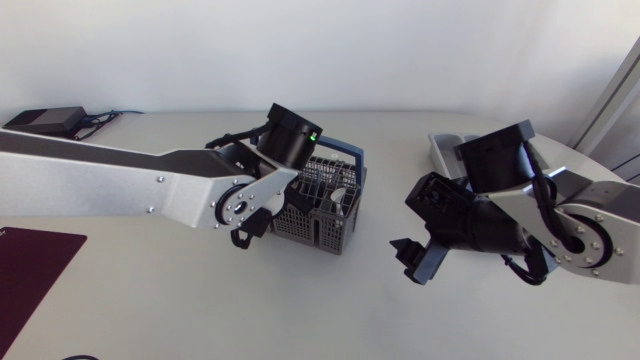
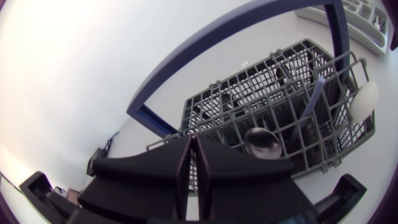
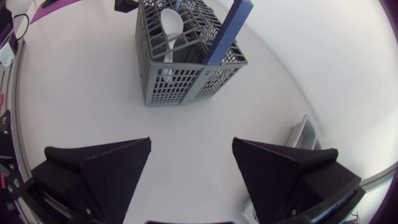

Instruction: Transfer all utensils from the basket to the drawer tray.

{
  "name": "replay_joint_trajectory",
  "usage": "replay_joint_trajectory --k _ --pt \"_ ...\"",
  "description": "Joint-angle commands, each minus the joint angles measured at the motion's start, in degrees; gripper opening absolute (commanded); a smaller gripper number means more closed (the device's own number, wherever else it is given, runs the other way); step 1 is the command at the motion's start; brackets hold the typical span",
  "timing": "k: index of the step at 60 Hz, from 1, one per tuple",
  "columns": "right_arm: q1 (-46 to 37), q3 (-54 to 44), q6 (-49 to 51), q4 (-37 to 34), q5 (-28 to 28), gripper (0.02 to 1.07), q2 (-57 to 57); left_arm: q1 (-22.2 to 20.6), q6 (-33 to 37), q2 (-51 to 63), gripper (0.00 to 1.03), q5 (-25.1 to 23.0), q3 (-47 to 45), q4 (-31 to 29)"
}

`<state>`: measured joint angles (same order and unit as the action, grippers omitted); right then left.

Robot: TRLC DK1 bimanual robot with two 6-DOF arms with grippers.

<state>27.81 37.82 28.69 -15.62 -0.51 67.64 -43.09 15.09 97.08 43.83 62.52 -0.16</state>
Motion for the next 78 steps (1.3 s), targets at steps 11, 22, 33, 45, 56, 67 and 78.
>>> replay_joint_trajectory --k 11,22,33,45,56,67,78 --pt "0.9 -2.1 -1.2 0.6 -0.5 0.96 1.1 -0.2 0.9 -2.9 0.05 0.6 -2.5 3.5" --pt "1.4 -2.4 -1.3 0.6 -0.5 0.97 1.1 -0.3 0.9 -2.6 0.12 0.5 -3.0 3.7" --pt "1.7 -2.2 -1.4 0.6 -0.6 0.97 1.1 -0.4 1.9 -2.0 0.47 0.5 -2.8 3.9" --pt "1.9 -2.4 -1.7 0.7 -0.6 0.97 1.5 -0.2 2.9 -2.1 0.85 0.5 -3.8 3.5" --pt "2.7 -2.2 -1.9 0.9 -1.1 0.97 1.7 -0.2 3.0 -2.9 0.89 0.4 -4.9 3.9" --pt "2.9 -2.1 -2.1 0.9 -1.3 0.97 1.4 1.0 3.0 -7.5 0.89 -0.9 -5.5 3.8" --pt "3.2 -1.3 -2.3 0.5 -1.3 0.97 1.3 4.8 2.8 -11.9 0.89 -6.2 -5.9 1.7"
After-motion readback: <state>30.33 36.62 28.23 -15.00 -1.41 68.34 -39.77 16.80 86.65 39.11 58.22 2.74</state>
